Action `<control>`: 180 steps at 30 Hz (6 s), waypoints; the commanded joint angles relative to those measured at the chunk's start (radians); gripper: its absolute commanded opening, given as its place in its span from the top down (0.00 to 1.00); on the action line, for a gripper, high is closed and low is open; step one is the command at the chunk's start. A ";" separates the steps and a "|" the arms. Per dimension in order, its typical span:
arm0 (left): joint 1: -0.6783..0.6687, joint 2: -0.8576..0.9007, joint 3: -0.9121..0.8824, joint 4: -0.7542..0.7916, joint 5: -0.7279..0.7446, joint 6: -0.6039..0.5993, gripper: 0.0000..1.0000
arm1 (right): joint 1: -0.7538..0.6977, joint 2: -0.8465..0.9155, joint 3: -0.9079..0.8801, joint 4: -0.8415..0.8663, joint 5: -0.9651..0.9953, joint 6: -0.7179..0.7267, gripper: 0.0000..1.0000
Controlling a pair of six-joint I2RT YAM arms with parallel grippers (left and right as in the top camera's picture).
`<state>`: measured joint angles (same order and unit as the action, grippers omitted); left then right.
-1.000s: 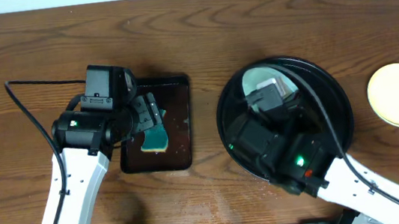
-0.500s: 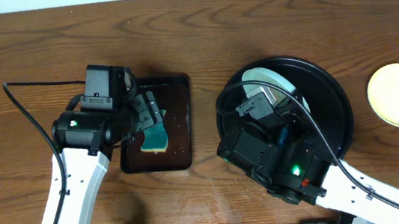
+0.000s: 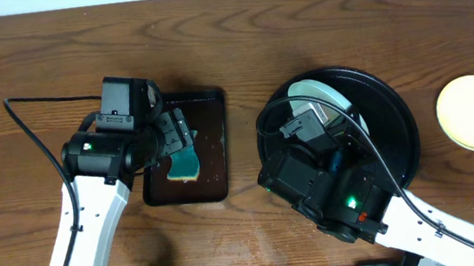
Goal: Clean dirty plates on tray and stack at the side
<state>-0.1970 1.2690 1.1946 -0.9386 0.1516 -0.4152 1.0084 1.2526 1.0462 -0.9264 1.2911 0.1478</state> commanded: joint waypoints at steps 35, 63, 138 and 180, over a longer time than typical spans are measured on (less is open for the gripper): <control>0.005 0.005 0.012 -0.002 -0.002 -0.005 0.17 | -0.037 -0.009 0.006 0.006 -0.005 0.195 0.99; 0.005 0.005 0.012 -0.002 -0.002 -0.005 0.17 | -1.867 0.244 -0.012 0.331 -1.453 0.332 0.99; 0.005 0.005 0.012 -0.002 -0.002 -0.005 0.17 | -0.814 -1.248 -1.041 0.856 -1.262 0.090 0.01; 0.151 -0.916 -0.688 0.632 -0.182 0.093 0.17 | -0.808 -1.248 -1.041 0.855 -1.262 0.090 0.01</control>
<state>-0.0635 0.4858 0.6407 -0.3752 -0.0162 -0.3386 0.1875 0.0116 0.0093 -0.0708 0.0196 0.2276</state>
